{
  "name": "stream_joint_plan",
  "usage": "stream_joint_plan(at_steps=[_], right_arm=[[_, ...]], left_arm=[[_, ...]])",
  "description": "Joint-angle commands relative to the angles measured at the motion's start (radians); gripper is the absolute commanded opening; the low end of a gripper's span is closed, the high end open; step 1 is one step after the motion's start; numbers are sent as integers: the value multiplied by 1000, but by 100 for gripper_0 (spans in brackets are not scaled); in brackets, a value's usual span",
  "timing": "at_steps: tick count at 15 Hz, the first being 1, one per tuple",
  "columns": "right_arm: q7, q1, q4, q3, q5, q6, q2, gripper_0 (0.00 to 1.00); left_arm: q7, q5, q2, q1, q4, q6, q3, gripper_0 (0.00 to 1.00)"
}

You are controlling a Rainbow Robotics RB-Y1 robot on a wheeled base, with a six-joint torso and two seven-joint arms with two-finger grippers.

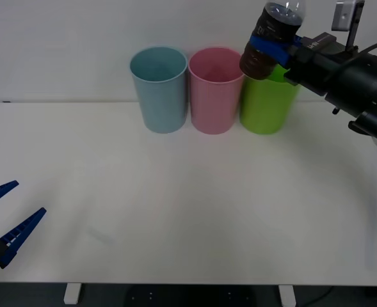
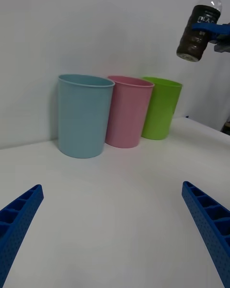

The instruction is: Grasp the object on the table and drop it into the matching bin: aluminum can to the light blue bin, PET bottle to the pink bin.

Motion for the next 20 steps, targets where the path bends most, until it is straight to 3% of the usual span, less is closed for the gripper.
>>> stream_joint_plan(at_steps=[1, 10, 15, 20], right_arm=[[18, -110, 121, 59, 2, 2, 47, 0], [91, -396, 589, 89, 160, 22, 319, 0], [137, -471, 722, 89, 209, 105, 414, 0], [183, -477, 733, 89, 234, 158, 444, 0]], left_arm=[[0, 0, 0, 0, 0, 0, 0, 100], [0, 0, 0, 0, 0, 0, 0, 100], [0, 0, 0, 0, 0, 0, 0, 100], [0, 0, 0, 0, 0, 0, 0, 100]])
